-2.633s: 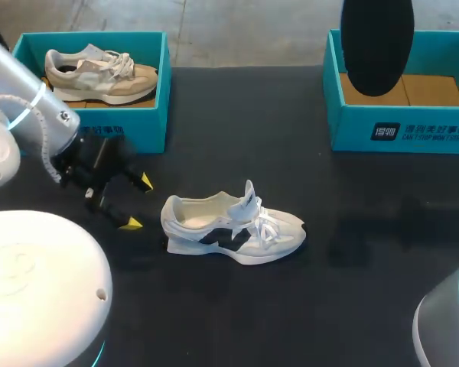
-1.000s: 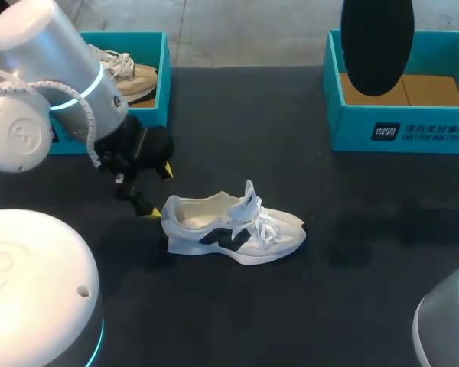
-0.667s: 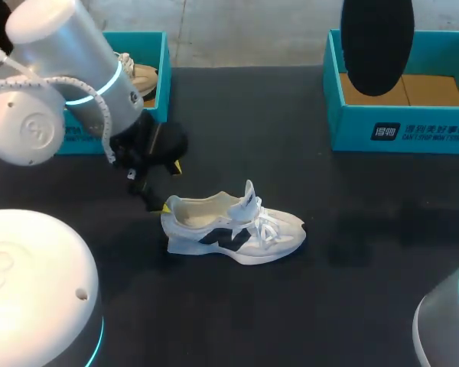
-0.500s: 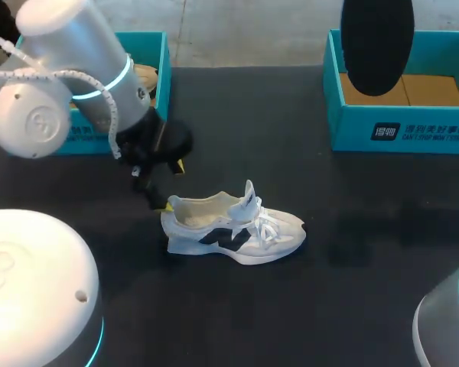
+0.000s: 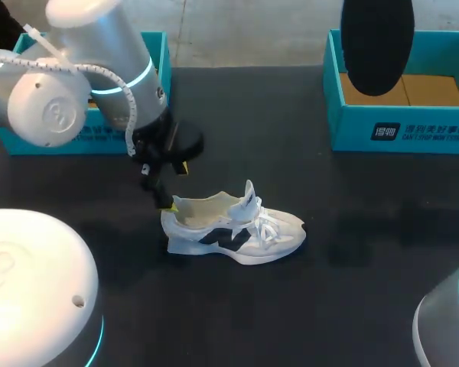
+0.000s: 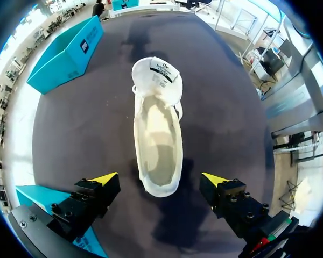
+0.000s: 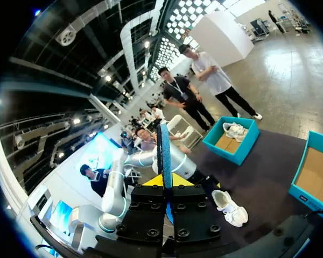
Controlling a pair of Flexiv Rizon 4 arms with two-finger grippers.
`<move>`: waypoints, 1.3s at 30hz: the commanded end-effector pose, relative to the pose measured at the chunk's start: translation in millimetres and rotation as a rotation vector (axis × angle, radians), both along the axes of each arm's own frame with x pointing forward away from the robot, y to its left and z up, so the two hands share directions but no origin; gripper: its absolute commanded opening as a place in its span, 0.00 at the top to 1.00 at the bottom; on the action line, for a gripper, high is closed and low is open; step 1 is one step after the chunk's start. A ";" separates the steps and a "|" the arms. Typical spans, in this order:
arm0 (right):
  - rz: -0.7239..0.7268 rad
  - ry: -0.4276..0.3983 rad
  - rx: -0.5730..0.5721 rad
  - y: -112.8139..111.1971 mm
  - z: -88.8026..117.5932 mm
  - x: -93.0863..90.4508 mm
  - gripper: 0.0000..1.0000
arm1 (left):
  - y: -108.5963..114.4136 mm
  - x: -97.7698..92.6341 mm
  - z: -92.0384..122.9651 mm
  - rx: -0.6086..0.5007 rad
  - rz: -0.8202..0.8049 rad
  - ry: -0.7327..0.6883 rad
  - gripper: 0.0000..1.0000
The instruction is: Take the shoe out of the shoebox, open the shoe tongue, remove and reinsert the insole, then place the shoe into the shoebox
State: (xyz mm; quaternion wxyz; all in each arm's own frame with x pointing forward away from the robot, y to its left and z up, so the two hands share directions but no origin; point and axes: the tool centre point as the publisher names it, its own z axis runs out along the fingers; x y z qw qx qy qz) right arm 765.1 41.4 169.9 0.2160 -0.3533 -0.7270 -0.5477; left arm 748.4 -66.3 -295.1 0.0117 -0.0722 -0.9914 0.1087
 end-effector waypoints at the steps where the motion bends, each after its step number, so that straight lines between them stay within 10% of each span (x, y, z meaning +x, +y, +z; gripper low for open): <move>1: -0.001 0.002 -0.004 1.2 0.9 1.1 1.00 | -5.6 3.5 -1.4 0.003 0.001 -0.002 0.00; 25: -0.001 0.002 -0.004 1.2 0.9 1.1 1.00 | -82.0 47.5 -45.5 -0.017 -0.021 -0.007 0.00; 39: -0.001 0.002 -0.004 1.2 0.9 1.1 1.00 | -95.9 37.9 -68.7 0.003 -0.029 0.002 0.00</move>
